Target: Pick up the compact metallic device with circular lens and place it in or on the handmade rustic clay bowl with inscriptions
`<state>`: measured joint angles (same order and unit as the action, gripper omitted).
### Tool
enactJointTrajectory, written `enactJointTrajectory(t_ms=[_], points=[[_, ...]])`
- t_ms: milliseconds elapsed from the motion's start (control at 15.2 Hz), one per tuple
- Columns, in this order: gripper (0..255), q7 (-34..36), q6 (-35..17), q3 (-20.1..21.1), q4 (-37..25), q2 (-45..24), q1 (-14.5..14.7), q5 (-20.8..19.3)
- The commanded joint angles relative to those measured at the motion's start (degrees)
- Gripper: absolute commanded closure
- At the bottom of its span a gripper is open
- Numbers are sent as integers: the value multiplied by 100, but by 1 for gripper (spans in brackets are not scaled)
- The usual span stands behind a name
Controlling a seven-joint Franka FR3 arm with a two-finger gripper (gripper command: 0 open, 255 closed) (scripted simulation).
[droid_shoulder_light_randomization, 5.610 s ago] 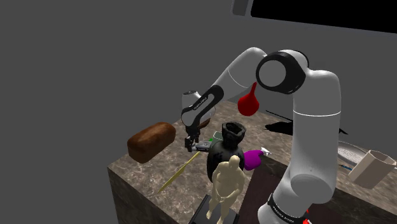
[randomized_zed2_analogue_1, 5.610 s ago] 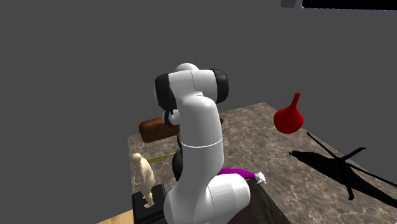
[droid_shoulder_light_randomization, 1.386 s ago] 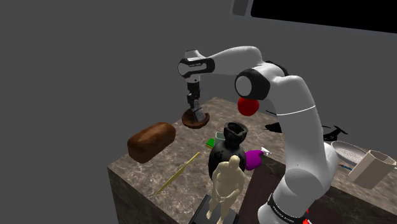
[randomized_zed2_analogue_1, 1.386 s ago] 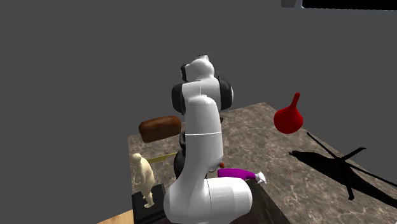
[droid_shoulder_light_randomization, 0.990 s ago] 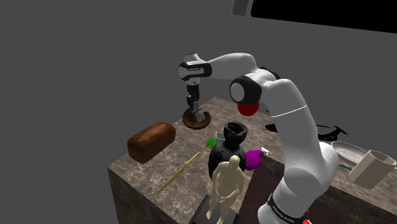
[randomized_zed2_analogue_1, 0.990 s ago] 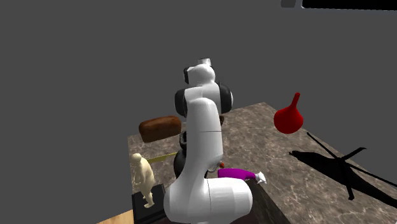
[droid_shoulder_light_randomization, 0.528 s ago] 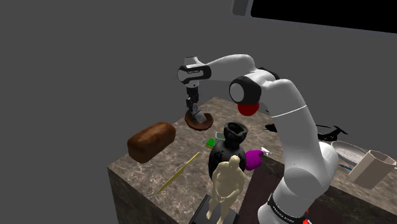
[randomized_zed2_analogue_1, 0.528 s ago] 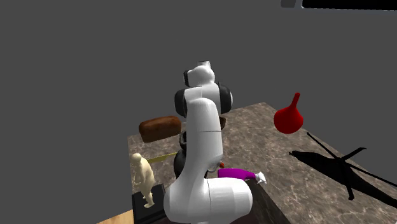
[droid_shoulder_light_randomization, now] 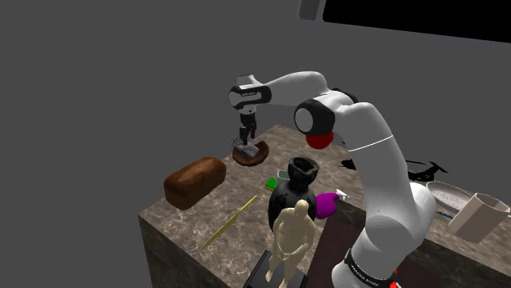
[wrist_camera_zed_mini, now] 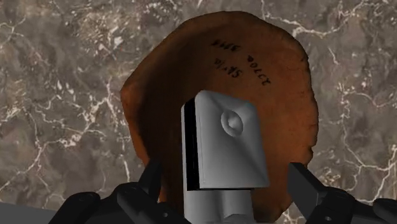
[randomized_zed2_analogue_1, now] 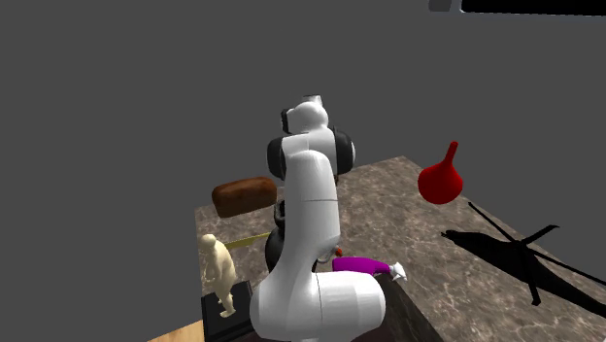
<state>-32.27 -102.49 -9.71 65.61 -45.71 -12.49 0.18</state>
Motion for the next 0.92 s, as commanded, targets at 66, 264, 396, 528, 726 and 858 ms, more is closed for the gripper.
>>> enactJointTrajectory(t_ms=[66,264,396,528,726,858], points=[[0,9,-21,1,57,30,12,-2],[0,8,590,3,-606,-21,3,2],[0,7,769,4,-823,-60,-4,5],[0,7,768,4,-822,-59,-4,5],[0,7,769,4,-823,-60,-4,5],[0,7,767,4,-821,-59,-4,5]])
